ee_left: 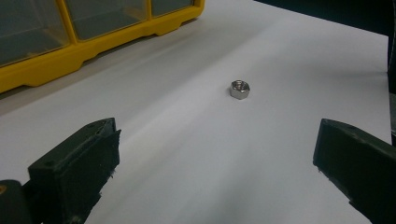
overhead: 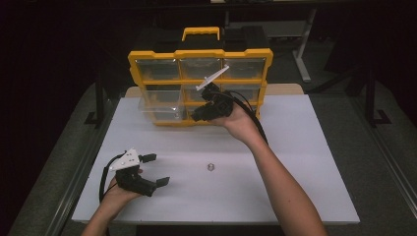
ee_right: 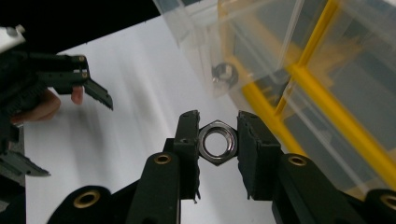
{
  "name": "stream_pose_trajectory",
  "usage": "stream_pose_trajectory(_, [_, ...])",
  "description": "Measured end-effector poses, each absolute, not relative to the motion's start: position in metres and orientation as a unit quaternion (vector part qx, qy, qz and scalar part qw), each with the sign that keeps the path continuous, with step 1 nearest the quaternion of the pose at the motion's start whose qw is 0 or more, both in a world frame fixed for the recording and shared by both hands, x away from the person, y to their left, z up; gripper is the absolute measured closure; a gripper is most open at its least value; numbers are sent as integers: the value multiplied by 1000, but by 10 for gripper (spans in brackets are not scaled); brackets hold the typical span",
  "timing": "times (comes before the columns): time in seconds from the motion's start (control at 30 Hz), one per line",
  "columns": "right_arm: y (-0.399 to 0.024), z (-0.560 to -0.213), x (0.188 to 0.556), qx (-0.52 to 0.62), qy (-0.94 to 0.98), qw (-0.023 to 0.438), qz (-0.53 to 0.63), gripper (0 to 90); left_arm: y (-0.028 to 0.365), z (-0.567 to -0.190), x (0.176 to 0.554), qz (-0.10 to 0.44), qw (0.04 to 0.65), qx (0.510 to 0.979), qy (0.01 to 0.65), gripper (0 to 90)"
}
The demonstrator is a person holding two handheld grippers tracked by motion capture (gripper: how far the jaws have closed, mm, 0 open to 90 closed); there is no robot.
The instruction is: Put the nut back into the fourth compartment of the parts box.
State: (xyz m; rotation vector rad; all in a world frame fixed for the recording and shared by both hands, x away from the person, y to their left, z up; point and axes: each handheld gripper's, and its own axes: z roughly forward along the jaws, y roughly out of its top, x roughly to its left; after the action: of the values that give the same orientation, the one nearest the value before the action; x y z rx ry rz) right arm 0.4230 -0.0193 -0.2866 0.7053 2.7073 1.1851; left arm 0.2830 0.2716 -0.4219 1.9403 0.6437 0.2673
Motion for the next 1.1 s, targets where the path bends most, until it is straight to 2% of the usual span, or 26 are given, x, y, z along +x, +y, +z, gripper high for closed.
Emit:
stream_pose_trajectory(0.63, [9, -241, 440, 236, 878, 65, 411, 691, 271, -422, 282, 108, 518, 804, 272, 2])
stream_pose_trajectory(1.1, [43, -245, 457, 230, 884, 68, 400, 690, 271, -421, 282, 108, 521, 802, 271, 2])
